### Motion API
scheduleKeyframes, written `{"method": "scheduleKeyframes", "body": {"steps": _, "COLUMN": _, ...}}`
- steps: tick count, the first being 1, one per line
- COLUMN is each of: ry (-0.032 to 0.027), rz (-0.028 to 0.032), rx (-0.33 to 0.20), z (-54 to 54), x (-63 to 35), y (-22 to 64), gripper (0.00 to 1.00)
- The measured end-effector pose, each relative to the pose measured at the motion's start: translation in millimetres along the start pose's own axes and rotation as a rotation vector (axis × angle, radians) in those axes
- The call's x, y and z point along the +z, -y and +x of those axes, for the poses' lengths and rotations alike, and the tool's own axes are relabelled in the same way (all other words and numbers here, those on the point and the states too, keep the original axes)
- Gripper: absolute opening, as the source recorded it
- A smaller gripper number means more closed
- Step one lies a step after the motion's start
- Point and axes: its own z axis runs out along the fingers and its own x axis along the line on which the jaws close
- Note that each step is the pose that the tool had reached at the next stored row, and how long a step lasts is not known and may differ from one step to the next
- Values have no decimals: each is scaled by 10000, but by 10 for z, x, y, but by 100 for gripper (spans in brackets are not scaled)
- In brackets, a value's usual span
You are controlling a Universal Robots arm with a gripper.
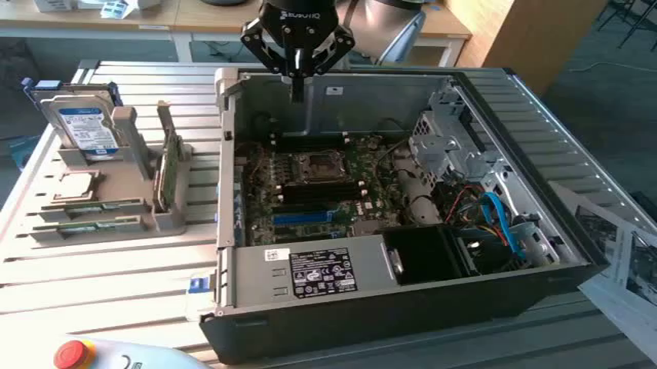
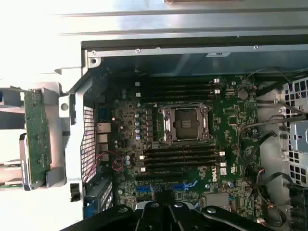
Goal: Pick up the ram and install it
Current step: 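Reach for the ram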
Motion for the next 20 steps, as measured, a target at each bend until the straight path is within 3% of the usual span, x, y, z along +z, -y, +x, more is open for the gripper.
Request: {"method": "scheduleKeyframes", "body": {"steps": 20, "ry": 0, "rz": 0, "rx": 1, "z": 94, "x": -2, "y": -2, "gripper": 11}}
